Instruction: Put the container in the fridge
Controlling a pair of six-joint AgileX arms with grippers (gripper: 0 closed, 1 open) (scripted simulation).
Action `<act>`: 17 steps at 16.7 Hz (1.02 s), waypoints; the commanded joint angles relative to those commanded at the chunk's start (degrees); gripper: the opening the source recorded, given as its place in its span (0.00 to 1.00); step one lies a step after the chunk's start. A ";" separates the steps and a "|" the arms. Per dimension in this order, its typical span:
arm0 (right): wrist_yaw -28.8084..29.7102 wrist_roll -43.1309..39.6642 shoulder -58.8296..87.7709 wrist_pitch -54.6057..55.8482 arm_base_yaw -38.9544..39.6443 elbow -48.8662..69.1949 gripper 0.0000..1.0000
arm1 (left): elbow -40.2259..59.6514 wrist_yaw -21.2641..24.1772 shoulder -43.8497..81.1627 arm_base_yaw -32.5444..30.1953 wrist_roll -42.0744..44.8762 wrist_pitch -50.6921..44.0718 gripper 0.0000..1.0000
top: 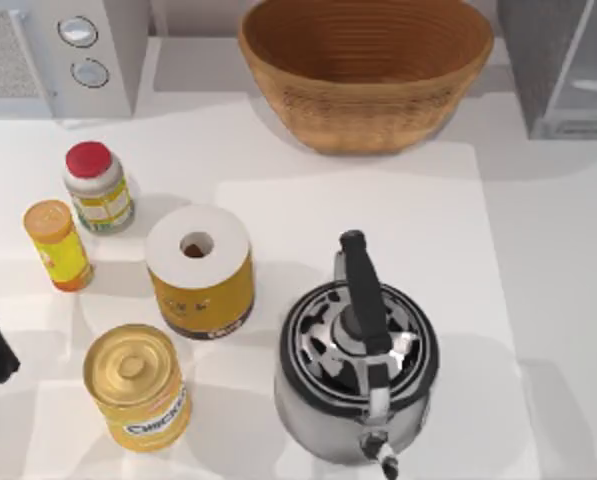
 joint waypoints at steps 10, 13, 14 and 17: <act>-0.57 -0.38 2.72 0.45 -0.24 -0.06 1.00 | 0.00 0.00 0.00 0.00 0.00 0.00 1.00; -0.76 5.95 1.78 6.68 1.39 -1.11 1.00 | 0.00 0.00 0.00 0.00 0.00 0.00 1.00; -0.76 8.73 1.51 9.70 2.16 -1.73 1.00 | 0.00 0.00 0.00 0.00 0.00 0.00 1.00; -0.41 18.20 1.14 20.96 4.94 -4.33 1.00 | 0.00 0.00 0.00 0.00 0.00 0.00 1.00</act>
